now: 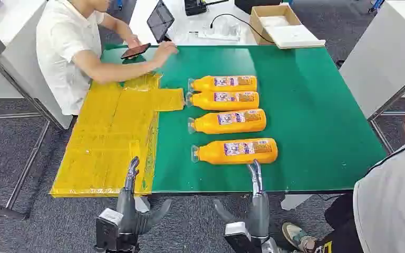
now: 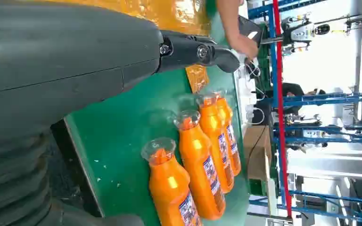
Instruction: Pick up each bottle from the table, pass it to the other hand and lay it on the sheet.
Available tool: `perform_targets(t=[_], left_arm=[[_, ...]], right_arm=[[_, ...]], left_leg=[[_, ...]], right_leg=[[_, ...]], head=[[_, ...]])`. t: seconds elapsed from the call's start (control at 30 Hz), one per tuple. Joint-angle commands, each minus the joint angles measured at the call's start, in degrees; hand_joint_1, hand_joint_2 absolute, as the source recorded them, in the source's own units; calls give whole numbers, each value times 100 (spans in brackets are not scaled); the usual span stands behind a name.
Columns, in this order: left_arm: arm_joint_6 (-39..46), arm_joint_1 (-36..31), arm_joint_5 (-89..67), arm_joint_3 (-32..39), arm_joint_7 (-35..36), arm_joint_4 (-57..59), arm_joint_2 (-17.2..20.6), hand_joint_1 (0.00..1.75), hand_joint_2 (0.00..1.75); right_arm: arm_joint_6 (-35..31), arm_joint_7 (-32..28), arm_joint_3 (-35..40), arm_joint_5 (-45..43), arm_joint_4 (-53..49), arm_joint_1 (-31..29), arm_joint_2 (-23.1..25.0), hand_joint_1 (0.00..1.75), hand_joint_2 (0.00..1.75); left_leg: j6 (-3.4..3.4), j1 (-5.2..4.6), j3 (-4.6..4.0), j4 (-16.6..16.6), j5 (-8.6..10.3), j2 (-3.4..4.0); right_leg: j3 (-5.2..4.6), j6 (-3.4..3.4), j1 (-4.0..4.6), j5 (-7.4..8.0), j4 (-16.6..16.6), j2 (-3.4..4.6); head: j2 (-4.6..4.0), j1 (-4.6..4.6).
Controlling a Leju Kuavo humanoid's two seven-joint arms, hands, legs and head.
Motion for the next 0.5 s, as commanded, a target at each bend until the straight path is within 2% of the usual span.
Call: perform_targets(t=[0.03,0.13,0.2,0.3,0.33,0.5], left_arm=[[-81,-176,15,-70,25,298,19,0,175],[-81,-176,15,-70,25,298,19,0,175],[-81,-176,15,-70,25,298,19,0,175],[-223,-211,24,-143,37,356,-13,0,175],[-266,-250,22,-168,48,399,-31,0,175],[-622,-660,137,-239,-28,947,-178,0,175]], right_arm=[[-63,306,-488,625,614,-366,-259,0,175],[-63,306,-488,625,614,-366,-259,0,175],[-63,306,-488,625,614,-366,-259,0,175],[-66,553,-521,1133,783,-516,-482,0,175],[-69,631,-580,1318,898,-630,-593,0,175],[333,768,-1047,1819,1876,-1581,-1039,0,175]], left_leg=[[-5,1,17,-8,-1,-2],[-9,5,36,-12,-8,-2],[-5,0,13,-7,-1,0],[-5,1,15,-8,-2,0],[-9,3,34,-12,-6,0],[-1,-3,18,-9,4,5]], right_leg=[[19,-5,2,-2,-9,-7],[39,-11,7,-9,-13,-12],[14,-5,1,-2,-7,-5],[17,-6,2,-3,-7,-5],[36,-10,5,-8,-12,-10],[20,-2,-2,6,-13,-2]], head=[[0,-2],[0,-2],[0,-2],[0,0],[0,-2],[0,-4]])
